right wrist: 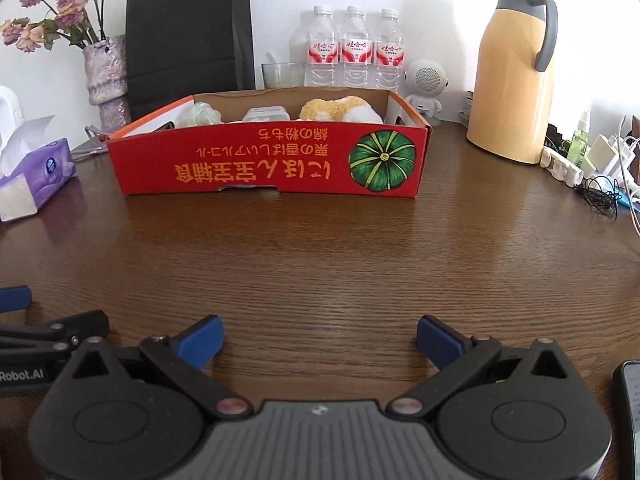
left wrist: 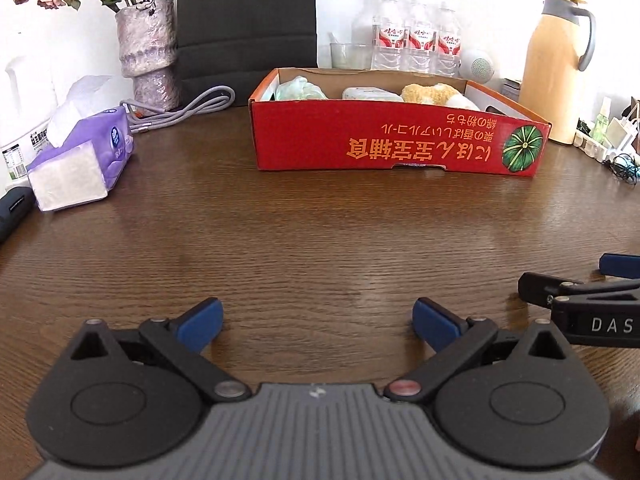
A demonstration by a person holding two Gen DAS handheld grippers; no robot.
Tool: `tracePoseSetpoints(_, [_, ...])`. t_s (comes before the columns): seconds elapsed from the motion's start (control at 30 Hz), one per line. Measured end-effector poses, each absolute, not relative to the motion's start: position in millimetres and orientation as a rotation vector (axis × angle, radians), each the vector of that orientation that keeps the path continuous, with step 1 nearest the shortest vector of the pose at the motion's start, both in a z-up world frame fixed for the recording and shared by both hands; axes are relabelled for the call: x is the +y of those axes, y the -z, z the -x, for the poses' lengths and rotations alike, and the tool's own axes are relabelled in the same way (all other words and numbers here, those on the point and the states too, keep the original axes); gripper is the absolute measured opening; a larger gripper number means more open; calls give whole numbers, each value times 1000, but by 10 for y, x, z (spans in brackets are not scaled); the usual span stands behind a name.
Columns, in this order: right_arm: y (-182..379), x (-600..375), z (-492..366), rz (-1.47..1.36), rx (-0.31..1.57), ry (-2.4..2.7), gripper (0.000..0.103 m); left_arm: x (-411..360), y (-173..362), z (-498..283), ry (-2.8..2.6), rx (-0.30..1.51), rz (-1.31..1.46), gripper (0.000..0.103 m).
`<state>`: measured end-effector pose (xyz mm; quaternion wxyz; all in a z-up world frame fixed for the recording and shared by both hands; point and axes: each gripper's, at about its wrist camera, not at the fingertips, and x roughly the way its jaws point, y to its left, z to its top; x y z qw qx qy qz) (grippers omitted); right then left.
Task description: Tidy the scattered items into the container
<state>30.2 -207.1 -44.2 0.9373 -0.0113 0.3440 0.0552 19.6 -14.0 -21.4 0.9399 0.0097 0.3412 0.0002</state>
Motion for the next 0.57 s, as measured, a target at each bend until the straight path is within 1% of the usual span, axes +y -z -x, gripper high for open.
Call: tracePoseSetpoints(0.57, [433,-2030,-296,33,704,-146,103,-149,207,-232,2,699,-10,103])
